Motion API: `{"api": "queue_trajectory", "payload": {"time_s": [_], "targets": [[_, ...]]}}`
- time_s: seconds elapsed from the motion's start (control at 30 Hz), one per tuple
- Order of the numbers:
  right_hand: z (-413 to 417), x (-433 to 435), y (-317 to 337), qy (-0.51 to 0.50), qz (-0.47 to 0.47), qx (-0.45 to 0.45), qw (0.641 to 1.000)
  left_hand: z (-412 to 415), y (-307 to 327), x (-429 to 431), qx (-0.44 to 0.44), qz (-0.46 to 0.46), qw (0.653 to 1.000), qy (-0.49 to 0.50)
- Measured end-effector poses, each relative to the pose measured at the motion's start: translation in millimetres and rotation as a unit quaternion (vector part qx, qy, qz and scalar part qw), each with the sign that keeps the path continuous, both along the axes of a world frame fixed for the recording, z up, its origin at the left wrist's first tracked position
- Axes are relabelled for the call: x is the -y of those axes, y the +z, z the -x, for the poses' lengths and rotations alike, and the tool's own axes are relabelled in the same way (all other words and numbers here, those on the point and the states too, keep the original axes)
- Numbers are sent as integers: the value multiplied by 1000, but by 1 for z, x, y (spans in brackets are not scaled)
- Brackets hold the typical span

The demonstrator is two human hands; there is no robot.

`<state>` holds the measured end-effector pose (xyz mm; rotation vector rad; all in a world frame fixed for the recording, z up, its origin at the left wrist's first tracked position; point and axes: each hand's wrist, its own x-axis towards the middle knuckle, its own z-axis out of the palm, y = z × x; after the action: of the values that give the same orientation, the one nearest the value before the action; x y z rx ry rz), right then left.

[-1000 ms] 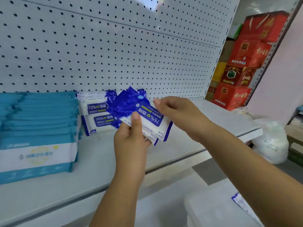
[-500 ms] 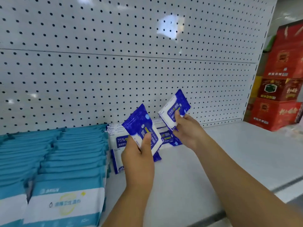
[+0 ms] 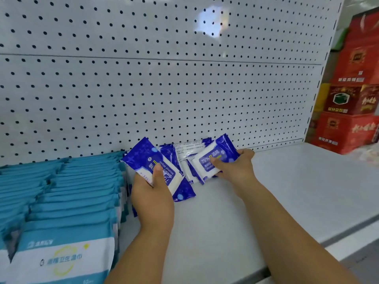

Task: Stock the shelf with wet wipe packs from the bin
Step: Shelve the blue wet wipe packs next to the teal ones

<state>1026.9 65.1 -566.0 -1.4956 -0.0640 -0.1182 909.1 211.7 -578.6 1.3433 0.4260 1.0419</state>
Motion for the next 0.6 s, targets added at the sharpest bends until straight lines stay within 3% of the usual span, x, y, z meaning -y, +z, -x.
{"api": "queue_trajectory", "payload": {"time_s": [0.2, 0.33, 0.5, 0.6], "targets": [[0, 16, -7, -24, 256, 57, 965, -3, -4, -2, -23, -34, 999, -11], [0, 17, -8, -9, 305, 44, 951, -2, -5, -3, -26, -34, 999, -26], [11, 19, -4, 124, 412, 43, 902, -4, -5, -6, -30, -19, 999, -17], [13, 24, 0, 130, 422, 32, 896, -3, -5, -6, -34, -12, 999, -15]]}}
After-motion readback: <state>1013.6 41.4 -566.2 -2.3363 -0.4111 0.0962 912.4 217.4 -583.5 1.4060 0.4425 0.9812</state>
